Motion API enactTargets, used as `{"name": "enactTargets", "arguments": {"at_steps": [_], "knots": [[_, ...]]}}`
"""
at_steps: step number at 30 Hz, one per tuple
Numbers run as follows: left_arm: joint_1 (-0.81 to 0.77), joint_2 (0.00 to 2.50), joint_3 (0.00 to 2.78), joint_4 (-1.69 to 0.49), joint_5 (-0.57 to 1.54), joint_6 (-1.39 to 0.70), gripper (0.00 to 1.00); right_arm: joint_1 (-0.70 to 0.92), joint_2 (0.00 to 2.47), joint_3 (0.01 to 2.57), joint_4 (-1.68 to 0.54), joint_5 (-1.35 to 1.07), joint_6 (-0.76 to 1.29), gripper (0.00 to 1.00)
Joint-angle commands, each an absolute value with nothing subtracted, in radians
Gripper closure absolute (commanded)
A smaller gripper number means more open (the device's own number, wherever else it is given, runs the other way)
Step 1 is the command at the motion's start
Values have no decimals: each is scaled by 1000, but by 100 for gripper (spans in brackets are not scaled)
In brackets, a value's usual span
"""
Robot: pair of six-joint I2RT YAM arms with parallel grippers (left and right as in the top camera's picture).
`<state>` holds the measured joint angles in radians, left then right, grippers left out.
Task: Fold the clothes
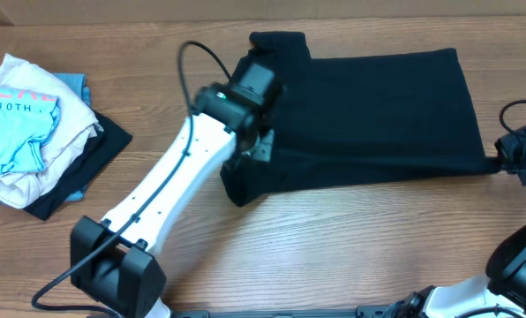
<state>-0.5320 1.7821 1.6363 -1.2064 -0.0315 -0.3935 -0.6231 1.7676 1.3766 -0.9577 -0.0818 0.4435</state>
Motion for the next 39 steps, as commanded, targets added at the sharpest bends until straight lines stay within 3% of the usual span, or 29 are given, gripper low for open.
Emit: {"name": "enactTargets", "arguments": {"at_steps": [1,11,34,35,36,37,38,39], "knots": [[-482,1762,1661,-1132,-52,-308,96,-565,1777,1409,-886,-88,437,96],[-478,1813,1658,-942,-63,-235,96,-411,1789,1409,-700,55,438,96],[-476,2053,1658,-768,-244,-100,96,-407,2051,1407,-425,70,389,96],[-476,2060,1658,-769,-244,-100,93,-407,2058,1407,-419,70,389,95],[-476,2069,1658,-770,-244,-100,81,-407,2065,1407,-413,70,389,88],[-476,2080,1658,-771,-243,-100,53,-407,2071,1407,-405,70,388,71],[-476,2090,1658,-770,-244,-100,36,-407,2072,1407,-399,70,389,45],[-476,2101,1658,-767,-244,-100,24,-407,2072,1407,-389,70,389,33]]}}
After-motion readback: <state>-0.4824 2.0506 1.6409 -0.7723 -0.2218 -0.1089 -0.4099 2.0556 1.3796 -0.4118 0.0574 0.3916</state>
